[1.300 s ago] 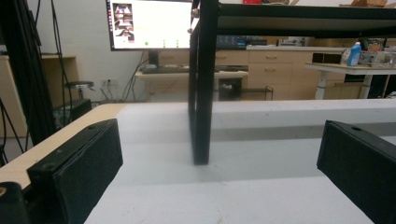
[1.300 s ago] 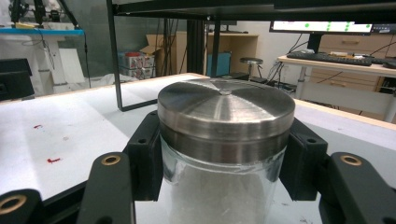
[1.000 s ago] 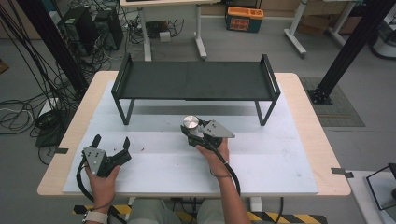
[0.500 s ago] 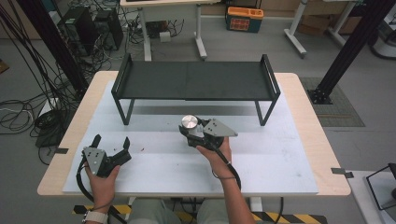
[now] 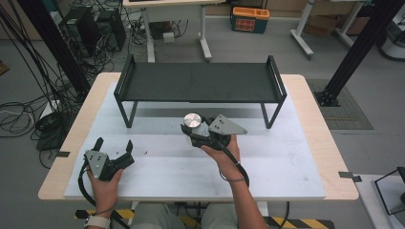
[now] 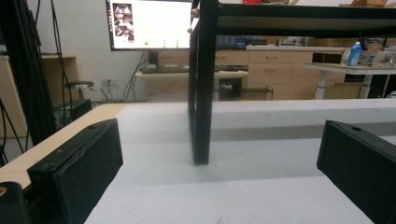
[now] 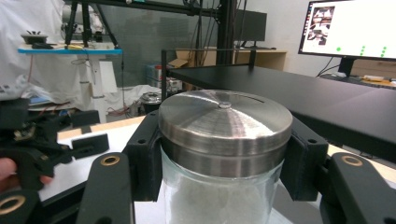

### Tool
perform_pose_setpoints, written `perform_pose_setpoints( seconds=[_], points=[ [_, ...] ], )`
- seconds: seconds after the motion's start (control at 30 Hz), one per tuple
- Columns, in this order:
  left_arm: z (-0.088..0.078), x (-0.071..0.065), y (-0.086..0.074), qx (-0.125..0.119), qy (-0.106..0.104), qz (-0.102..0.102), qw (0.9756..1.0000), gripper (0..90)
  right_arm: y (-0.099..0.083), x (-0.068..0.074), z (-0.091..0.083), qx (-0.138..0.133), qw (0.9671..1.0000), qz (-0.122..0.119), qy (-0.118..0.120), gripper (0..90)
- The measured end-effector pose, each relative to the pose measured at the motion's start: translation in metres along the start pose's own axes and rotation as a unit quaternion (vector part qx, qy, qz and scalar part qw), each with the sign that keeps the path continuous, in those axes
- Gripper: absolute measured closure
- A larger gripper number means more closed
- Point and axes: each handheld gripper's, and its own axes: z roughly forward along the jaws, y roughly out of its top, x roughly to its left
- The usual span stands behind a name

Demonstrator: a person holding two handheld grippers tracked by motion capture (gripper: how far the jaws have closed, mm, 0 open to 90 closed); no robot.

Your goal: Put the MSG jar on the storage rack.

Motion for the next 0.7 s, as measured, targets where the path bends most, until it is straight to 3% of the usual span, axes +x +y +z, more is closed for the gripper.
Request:
perform_pose_setpoints(
  seconds=[0.23,0.7],
  points=[
    [0.000,0.000,0.000,0.000,0.000,0.000,1.0000,0.5,0.016,-0.001,-0.002,-0.003,1.0000,0.002,0.006,41.7],
    [0.000,0.001,0.000,0.001,-0.001,0.000,1.0000,0.7,0.064,-0.002,0.002,-0.010,0.9997,-0.012,0.020,41.8]
  ],
)
